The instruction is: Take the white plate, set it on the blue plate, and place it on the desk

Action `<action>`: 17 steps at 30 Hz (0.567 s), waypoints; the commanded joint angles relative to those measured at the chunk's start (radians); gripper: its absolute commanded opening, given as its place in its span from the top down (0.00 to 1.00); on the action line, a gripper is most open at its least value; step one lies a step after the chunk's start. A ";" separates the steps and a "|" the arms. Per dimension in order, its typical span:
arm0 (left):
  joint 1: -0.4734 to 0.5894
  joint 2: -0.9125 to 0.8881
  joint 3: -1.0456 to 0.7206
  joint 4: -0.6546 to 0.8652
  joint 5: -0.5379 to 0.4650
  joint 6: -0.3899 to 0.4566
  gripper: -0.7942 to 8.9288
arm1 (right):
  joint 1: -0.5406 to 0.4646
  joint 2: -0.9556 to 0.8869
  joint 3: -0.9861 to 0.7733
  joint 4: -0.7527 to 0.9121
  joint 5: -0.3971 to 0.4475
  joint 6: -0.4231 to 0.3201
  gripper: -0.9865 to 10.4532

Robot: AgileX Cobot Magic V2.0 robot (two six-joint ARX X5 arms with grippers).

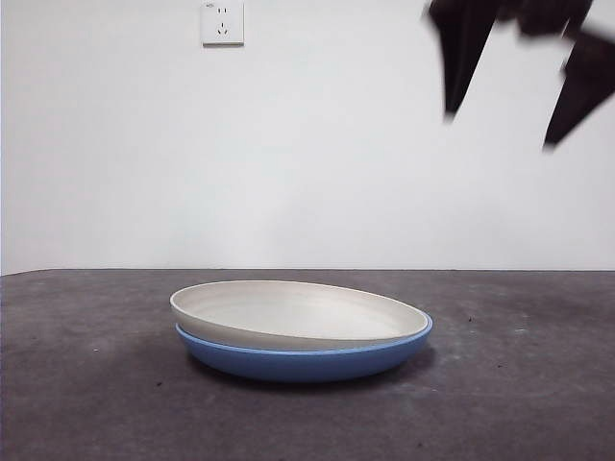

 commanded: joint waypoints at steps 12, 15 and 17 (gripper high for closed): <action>-0.007 0.004 0.011 0.034 -0.002 -0.066 0.24 | 0.121 -0.504 0.023 -0.200 0.003 0.014 0.35; -0.007 0.004 0.011 0.033 -0.002 -0.063 0.24 | 0.124 -0.592 0.021 -0.211 -0.005 0.018 0.35; -0.007 0.004 0.011 0.033 -0.002 -0.063 0.24 | 0.124 -0.644 0.021 -0.211 -0.008 0.027 0.35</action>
